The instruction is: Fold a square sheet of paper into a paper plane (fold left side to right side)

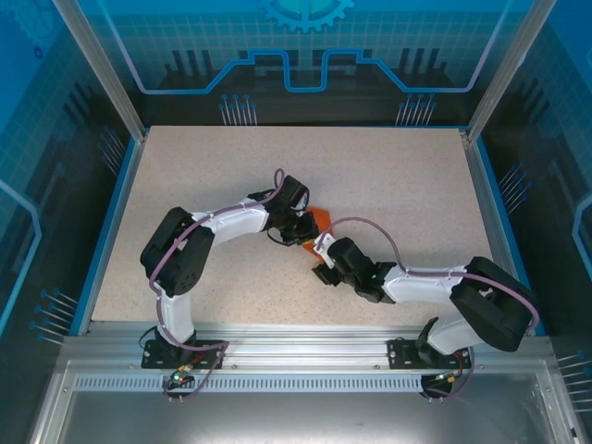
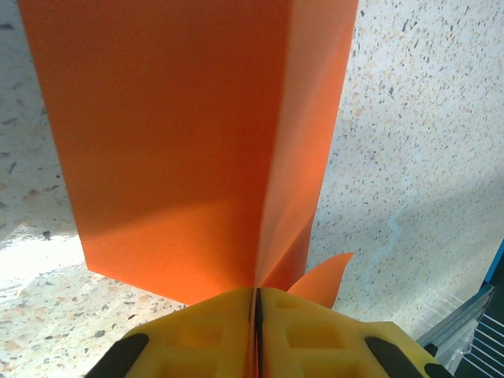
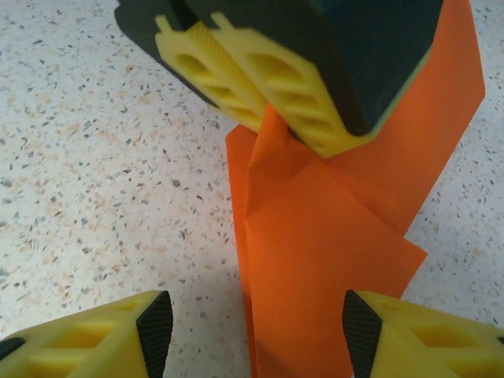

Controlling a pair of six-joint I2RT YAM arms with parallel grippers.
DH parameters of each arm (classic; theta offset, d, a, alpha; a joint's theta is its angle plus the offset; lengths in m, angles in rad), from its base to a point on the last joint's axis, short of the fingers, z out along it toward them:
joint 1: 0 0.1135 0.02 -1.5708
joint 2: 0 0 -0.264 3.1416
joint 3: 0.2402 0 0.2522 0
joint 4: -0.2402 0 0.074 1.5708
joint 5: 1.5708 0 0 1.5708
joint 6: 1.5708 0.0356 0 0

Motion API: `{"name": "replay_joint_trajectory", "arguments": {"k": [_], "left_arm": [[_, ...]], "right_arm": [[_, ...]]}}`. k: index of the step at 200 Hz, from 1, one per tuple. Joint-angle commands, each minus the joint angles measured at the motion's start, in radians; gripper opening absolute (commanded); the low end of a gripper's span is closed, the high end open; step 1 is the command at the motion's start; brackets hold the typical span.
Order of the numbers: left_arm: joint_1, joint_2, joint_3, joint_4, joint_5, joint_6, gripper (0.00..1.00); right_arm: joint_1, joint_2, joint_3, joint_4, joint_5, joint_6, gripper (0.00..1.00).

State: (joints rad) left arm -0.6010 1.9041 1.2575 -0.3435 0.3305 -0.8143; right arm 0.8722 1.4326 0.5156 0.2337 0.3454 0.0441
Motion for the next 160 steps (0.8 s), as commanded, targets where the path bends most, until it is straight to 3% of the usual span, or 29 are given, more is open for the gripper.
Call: {"name": "replay_joint_trajectory", "arguments": {"k": [1,58,110,160], "left_arm": [[0.007,-0.034,0.036,-0.031,0.024,-0.009,0.13],[0.013,-0.034,0.038,-0.03,0.038,-0.008,0.13],[0.015,-0.035,0.04,-0.033,0.047,-0.003,0.17],[0.033,-0.062,0.03,-0.052,0.037,0.02,0.29]], "right_arm": [[0.01,0.037,0.03,0.031,0.041,0.004,0.58],[0.007,0.084,0.04,0.064,0.059,0.011,0.55],[-0.013,0.074,0.034,0.064,0.033,0.032,0.37],[-0.02,0.066,0.031,0.056,0.015,0.031,0.17]]}}
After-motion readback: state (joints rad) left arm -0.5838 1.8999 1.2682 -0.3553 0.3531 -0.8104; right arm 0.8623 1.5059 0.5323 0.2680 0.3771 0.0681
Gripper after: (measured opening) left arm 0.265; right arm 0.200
